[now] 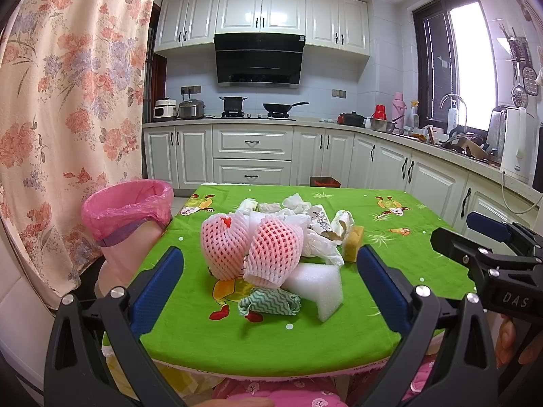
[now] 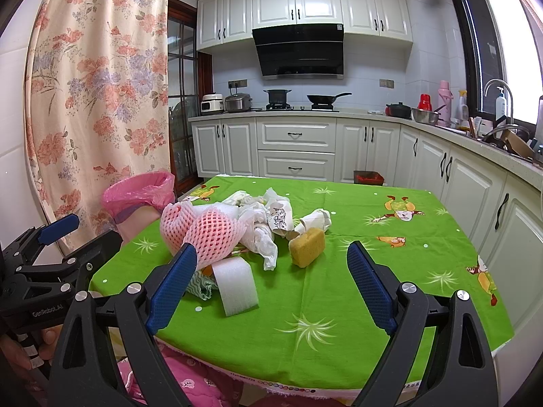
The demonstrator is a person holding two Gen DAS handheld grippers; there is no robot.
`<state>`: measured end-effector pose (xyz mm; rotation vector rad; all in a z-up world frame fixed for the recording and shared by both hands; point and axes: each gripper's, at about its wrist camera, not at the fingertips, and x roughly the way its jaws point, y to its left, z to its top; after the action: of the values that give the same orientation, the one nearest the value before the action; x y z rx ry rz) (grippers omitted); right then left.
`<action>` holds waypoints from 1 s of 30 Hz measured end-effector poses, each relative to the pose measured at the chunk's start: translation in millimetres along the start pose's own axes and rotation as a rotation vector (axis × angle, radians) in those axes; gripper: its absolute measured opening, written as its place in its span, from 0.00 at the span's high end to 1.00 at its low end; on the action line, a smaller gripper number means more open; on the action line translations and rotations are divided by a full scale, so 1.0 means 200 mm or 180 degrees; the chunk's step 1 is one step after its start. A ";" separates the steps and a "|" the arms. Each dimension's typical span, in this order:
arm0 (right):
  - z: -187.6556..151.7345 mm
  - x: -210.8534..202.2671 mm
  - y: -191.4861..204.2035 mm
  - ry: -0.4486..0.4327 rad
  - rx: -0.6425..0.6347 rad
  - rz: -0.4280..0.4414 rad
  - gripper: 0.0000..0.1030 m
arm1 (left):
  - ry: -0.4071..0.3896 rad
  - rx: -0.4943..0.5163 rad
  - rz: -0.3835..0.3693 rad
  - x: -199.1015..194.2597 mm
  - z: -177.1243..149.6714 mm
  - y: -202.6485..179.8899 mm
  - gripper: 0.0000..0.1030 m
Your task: Collect trash
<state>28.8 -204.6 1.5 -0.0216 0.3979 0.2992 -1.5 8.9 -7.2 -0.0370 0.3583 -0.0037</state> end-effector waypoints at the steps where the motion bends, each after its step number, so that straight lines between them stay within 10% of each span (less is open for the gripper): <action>1: 0.00 0.00 0.00 0.0000 0.0003 0.0000 0.18 | 0.0001 0.0001 0.0005 0.00 0.00 0.00 0.04; 30: -0.01 0.00 0.06 0.0007 0.0014 0.0027 0.18 | -0.0023 0.0008 0.0049 -0.04 0.03 0.01 0.04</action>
<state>25.1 -192.8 0.0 -0.0159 0.4011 0.3066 -7.3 12.1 2.0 -0.0319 0.3514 0.0111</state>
